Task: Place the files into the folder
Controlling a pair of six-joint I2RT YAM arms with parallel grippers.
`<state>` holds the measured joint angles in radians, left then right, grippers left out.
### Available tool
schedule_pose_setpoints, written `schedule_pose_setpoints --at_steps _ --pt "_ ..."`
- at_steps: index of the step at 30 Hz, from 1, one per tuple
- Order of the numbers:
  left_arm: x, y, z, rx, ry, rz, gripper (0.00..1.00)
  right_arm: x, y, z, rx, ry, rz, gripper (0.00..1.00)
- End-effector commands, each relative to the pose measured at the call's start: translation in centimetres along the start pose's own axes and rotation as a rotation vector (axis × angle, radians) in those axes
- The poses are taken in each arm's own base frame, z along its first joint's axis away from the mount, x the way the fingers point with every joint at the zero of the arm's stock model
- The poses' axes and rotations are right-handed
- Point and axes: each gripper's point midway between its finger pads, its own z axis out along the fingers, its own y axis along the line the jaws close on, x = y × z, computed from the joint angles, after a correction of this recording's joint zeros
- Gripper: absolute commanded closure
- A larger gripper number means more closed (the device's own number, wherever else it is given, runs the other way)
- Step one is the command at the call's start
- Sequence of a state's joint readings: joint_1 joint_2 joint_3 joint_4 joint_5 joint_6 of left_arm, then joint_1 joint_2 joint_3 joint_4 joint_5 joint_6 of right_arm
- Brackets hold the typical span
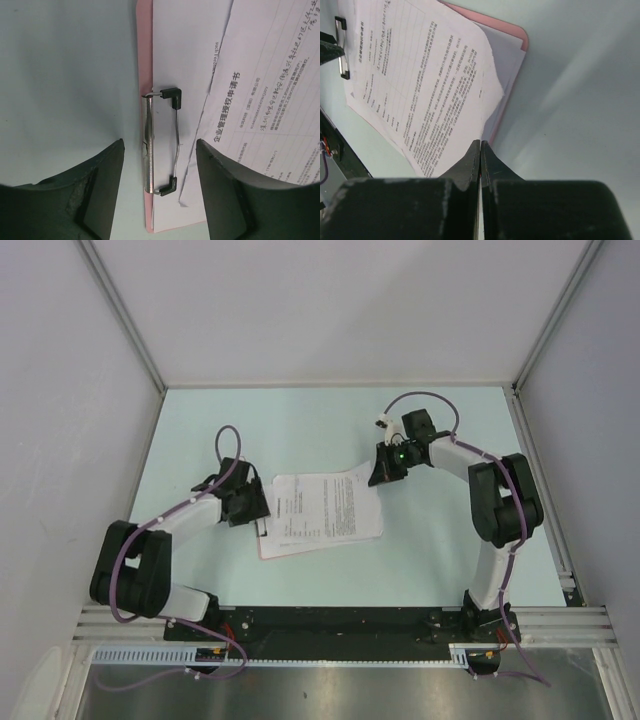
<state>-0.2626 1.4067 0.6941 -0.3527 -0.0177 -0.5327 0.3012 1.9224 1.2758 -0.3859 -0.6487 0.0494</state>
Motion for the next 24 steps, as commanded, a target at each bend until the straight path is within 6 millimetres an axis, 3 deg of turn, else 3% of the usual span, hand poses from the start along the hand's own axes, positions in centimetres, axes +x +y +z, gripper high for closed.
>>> schedule_pose_setpoints --at_steps 1,11,24 --pt "-2.2 -0.7 -0.1 -0.046 -0.076 0.005 0.38 -0.4 -0.4 -0.2 -0.001 0.011 -0.063 1.00" --pt "-1.5 -0.8 0.5 -0.126 -0.069 0.040 0.43 -1.6 1.6 0.4 -0.073 -0.016 -0.126 1.00" --pt "0.6 -0.2 2.2 -0.140 -0.027 0.018 0.46 -2.0 1.4 1.8 -0.092 0.000 -0.120 1.00"
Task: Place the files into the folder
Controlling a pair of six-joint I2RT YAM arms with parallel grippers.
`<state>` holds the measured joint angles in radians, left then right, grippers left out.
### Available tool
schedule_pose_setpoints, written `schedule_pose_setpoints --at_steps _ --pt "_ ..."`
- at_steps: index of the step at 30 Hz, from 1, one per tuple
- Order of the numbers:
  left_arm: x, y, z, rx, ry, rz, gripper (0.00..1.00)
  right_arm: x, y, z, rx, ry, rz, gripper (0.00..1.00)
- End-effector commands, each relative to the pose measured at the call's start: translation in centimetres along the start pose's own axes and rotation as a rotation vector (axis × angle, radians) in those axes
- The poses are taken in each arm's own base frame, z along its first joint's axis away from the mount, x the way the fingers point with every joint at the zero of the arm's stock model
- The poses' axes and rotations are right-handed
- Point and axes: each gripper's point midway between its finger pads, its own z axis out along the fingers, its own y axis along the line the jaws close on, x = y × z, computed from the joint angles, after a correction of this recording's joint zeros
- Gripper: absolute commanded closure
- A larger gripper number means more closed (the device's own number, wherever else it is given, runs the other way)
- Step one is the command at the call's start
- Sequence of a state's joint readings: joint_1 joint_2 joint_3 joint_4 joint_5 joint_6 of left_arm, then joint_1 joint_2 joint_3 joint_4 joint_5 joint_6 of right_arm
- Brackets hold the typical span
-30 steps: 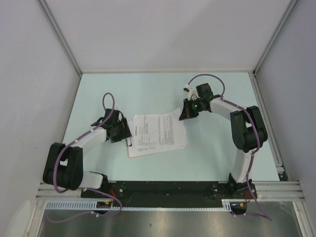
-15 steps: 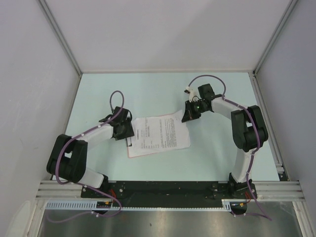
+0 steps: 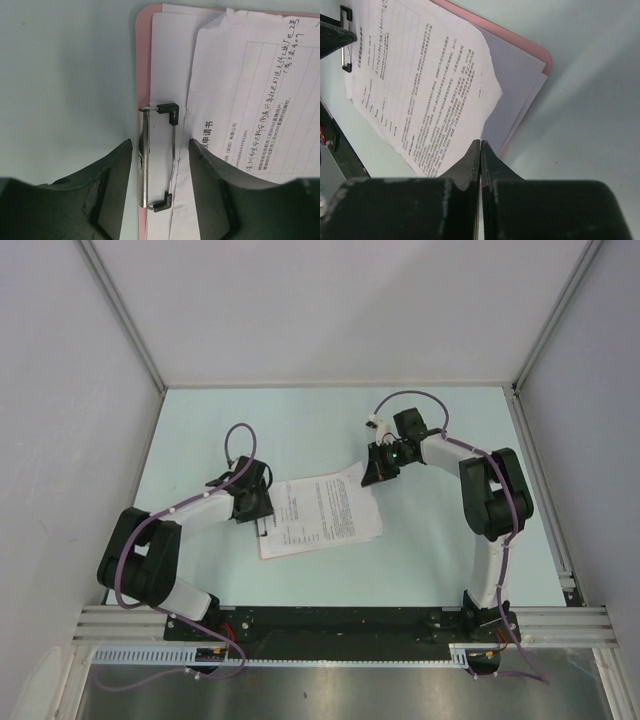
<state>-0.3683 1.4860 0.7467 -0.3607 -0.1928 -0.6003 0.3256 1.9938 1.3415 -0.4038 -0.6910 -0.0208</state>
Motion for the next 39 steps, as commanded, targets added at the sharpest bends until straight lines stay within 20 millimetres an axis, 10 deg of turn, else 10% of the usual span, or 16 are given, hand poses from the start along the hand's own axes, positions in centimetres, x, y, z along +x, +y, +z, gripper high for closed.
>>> schedule_pose_setpoints --at_steps 1,6,13,21,39 --pt "1.0 0.4 1.2 -0.025 0.021 -0.011 0.49 -2.0 0.6 0.1 -0.035 -0.036 -0.049 1.00" --pt "1.5 0.6 1.4 -0.033 0.036 0.003 0.58 -2.1 0.1 0.6 -0.026 -0.027 -0.012 1.00" --pt "1.8 0.8 1.3 -0.030 0.042 0.012 0.63 0.3 -1.4 0.9 -0.021 0.038 0.176 0.58" --pt "2.2 0.6 1.0 -0.003 0.041 -0.009 0.64 2.4 -1.3 0.3 0.018 0.008 0.263 0.52" --pt "3.0 0.6 0.4 0.022 0.046 -0.043 0.47 0.6 -0.8 -0.5 0.025 -0.104 0.291 1.00"
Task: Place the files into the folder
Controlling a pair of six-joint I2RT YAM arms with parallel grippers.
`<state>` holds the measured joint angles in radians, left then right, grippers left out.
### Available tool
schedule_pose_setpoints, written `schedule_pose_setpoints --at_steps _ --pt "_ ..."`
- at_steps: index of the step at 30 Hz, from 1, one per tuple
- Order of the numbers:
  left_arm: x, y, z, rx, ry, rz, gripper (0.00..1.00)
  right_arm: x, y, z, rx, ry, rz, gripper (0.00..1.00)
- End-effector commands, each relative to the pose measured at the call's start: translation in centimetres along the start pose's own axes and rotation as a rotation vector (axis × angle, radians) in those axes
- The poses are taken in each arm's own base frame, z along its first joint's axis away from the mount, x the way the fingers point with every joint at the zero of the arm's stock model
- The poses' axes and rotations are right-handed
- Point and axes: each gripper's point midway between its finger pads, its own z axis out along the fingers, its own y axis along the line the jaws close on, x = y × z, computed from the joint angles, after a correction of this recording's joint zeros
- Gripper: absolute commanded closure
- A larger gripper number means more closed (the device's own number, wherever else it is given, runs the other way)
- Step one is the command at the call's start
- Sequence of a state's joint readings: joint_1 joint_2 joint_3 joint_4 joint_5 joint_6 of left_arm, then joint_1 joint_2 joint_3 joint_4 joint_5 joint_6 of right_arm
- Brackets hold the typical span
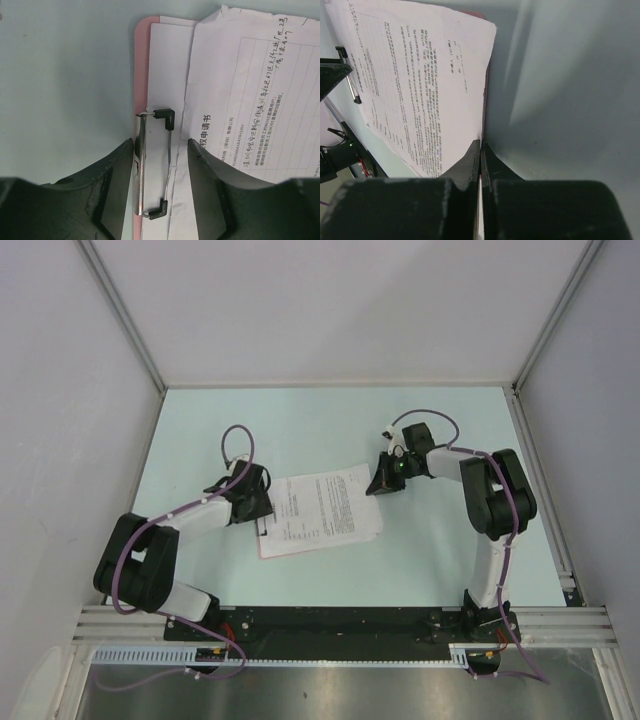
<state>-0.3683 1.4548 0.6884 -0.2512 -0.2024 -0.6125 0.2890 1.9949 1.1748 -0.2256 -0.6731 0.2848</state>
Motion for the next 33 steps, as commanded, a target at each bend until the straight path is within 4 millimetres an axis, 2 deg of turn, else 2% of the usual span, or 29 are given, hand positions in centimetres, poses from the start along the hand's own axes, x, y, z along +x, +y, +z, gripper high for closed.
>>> schedule_pose_setpoints --at_steps 1,5,10,14,15,21,33 --pt "3.7 1.0 -0.3 -0.016 0.121 -0.020 0.47 -1.6 1.8 -1.5 -0.021 -0.065 -0.028 1.00" --pt "4.1 0.8 -0.5 -0.015 0.125 -0.026 0.49 -1.3 1.7 -1.5 -0.014 -0.054 -0.032 1.00" --pt "4.1 1.2 -0.7 -0.037 0.117 -0.024 0.55 -1.2 0.1 -2.7 0.042 -0.052 -0.021 1.00" --pt "3.6 1.0 -1.3 -0.021 0.088 -0.015 0.46 -1.3 -0.7 -3.6 0.054 -0.054 -0.025 1.00" --pt "3.3 1.0 -1.6 -0.014 0.074 -0.019 0.43 -1.2 -0.6 -3.8 0.049 -0.050 -0.031 1.00" --pt "3.5 0.9 -2.4 0.000 0.067 -0.046 0.43 -1.0 -0.6 -3.9 0.042 -0.042 -0.041 1.00" --pt "3.9 0.8 -0.9 -0.049 0.086 -0.022 0.43 -0.5 0.5 -3.5 0.021 -0.029 -0.070 1.00"
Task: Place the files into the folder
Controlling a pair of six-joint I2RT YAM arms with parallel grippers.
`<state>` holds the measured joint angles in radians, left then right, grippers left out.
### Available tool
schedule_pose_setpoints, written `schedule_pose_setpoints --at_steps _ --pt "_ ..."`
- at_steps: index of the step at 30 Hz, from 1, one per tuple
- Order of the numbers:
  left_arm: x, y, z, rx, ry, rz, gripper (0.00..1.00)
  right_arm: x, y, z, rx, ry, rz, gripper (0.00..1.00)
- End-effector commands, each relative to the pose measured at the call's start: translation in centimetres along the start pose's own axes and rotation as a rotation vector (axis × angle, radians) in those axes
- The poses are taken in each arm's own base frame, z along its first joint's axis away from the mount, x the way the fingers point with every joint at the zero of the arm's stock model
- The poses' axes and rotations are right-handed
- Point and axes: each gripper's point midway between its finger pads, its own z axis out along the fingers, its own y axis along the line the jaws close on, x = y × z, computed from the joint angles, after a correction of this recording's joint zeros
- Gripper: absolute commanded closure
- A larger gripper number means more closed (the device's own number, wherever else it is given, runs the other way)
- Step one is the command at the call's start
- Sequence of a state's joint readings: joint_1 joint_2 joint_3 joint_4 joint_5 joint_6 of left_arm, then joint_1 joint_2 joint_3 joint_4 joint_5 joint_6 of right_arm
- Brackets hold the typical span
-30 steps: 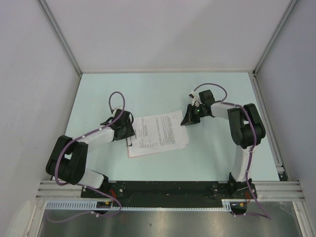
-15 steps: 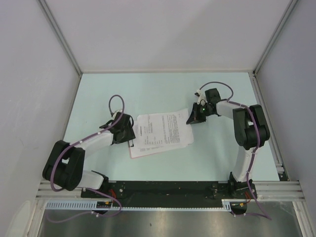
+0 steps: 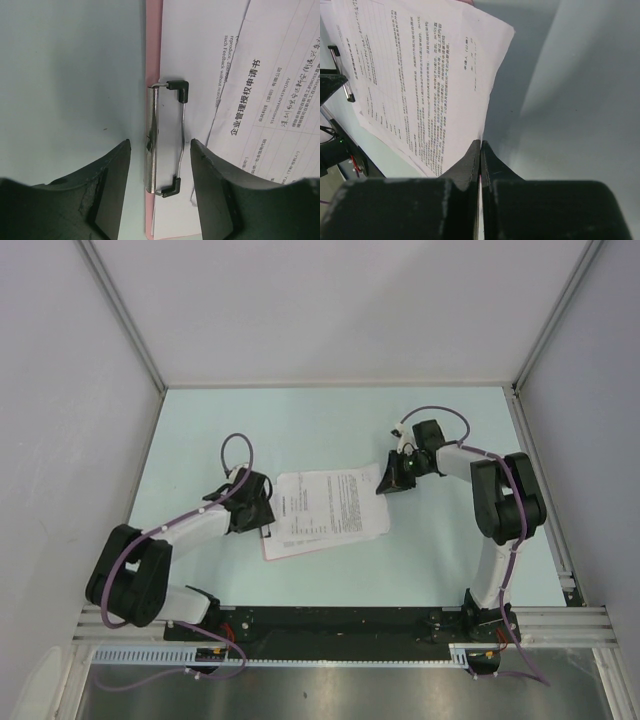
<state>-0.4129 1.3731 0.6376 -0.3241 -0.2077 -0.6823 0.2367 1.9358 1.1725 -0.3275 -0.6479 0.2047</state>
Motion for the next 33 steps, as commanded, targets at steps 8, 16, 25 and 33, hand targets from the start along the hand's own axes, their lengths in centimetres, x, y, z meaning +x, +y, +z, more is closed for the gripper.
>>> schedule_pose_setpoints --at_steps 8,16,25,33 --pt "2.2 0.6 1.4 -0.087 0.069 0.037 0.58 -0.1 2.1 -0.5 -0.042 -0.013 -0.064 1.00" --pt "2.0 0.3 1.4 -0.062 0.062 0.081 0.93 -0.2 2.0 -1.1 -0.087 -0.011 -0.090 1.00" --pt "0.9 -0.9 0.5 0.005 0.034 0.098 1.00 0.7 2.3 -0.8 -0.090 0.023 -0.112 1.00" --pt "1.1 -2.4 0.4 0.155 0.026 0.012 1.00 1.7 2.5 -0.3 -0.013 0.043 -0.062 1.00"
